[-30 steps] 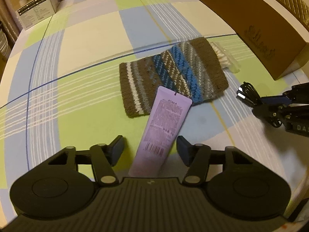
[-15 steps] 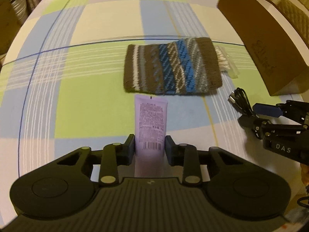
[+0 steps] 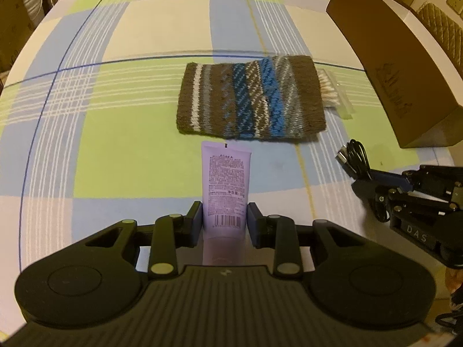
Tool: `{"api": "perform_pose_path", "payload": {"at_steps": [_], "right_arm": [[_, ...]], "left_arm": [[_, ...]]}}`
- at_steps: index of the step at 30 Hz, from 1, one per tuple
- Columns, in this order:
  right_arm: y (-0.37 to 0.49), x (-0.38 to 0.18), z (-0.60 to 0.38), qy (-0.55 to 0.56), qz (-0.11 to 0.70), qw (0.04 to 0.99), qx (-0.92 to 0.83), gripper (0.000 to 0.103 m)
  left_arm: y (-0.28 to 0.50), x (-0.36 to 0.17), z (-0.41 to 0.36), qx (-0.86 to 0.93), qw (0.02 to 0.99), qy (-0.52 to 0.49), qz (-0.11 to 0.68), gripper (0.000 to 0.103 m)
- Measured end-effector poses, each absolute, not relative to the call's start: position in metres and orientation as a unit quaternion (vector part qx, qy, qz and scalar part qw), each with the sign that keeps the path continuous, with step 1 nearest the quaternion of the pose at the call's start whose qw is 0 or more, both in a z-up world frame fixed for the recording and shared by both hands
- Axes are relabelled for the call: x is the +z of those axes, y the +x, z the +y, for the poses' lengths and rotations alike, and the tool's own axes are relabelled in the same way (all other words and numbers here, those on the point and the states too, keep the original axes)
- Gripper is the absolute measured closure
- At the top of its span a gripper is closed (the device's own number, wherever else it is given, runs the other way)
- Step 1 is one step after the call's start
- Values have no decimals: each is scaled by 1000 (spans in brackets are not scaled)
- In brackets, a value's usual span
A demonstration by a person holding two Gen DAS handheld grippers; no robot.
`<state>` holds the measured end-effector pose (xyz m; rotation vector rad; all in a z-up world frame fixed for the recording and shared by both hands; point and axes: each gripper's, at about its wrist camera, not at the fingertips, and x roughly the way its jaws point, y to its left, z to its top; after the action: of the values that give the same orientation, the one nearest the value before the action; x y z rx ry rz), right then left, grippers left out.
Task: Organize objects
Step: 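Carry the purple tube in the left tool and the cable in the right tool toward the brown box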
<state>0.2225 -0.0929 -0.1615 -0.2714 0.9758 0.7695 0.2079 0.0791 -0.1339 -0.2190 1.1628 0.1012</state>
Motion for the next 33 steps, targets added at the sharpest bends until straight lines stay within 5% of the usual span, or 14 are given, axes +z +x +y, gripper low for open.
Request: {"api": "perform_pose_path", "payload": {"at_steps": [33], "right_arm": [[217,-131,-137,-42,459,819,341,91]], "left_arm": [[215,-139,53,27,833,-40,551,74]]}}
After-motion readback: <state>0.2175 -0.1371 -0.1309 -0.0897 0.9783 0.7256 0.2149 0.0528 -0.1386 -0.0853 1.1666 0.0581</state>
